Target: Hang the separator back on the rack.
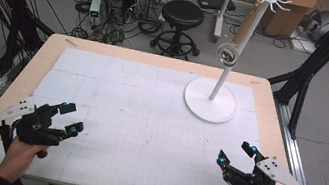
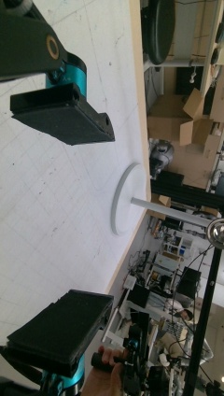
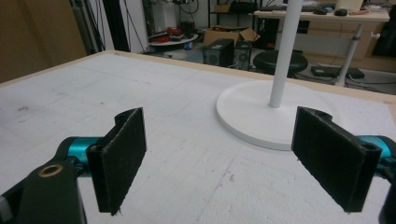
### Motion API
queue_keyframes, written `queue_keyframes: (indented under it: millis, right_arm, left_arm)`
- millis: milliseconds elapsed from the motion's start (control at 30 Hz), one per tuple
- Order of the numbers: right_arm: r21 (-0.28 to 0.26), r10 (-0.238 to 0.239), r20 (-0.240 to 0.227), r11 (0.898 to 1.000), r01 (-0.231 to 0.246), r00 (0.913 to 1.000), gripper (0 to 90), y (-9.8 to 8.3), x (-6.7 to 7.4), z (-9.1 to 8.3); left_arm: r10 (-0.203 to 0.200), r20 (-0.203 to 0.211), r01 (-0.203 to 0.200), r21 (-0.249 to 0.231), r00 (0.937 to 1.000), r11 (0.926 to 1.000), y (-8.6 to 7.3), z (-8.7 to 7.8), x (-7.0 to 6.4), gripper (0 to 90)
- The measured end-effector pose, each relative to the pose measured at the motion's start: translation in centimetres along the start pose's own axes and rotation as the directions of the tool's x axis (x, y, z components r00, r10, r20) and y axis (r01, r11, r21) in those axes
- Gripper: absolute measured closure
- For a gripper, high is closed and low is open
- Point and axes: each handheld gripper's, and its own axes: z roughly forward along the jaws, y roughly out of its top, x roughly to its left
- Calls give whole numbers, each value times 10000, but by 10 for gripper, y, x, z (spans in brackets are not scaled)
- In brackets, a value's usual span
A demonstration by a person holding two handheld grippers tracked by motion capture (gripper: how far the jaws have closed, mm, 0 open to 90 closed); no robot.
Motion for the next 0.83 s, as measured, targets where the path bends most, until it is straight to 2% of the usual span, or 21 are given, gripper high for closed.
queue_keyframes:
  millis: [133, 300, 833]
  right_arm:
    - [-36, -176, 26, 9998, 176, 9998, 167, 1, 3, 2]
    - [-139, -27, 130, 9999, 29, 9999, 167, 1, 2, 0]
    - [-147, -139, 159, 9998, 141, 9998, 167, 0, -2, 0]
  left_arm:
    - [62, -7, -62, 29, 10000, 10000, 0, 0, -1, 185]
    - [90, 14, -91, 111, 10000, 9999, -1, 2, -2, 185]
    - [7, -57, -7, 116, 10000, 9999, -2, 2, 0, 186]
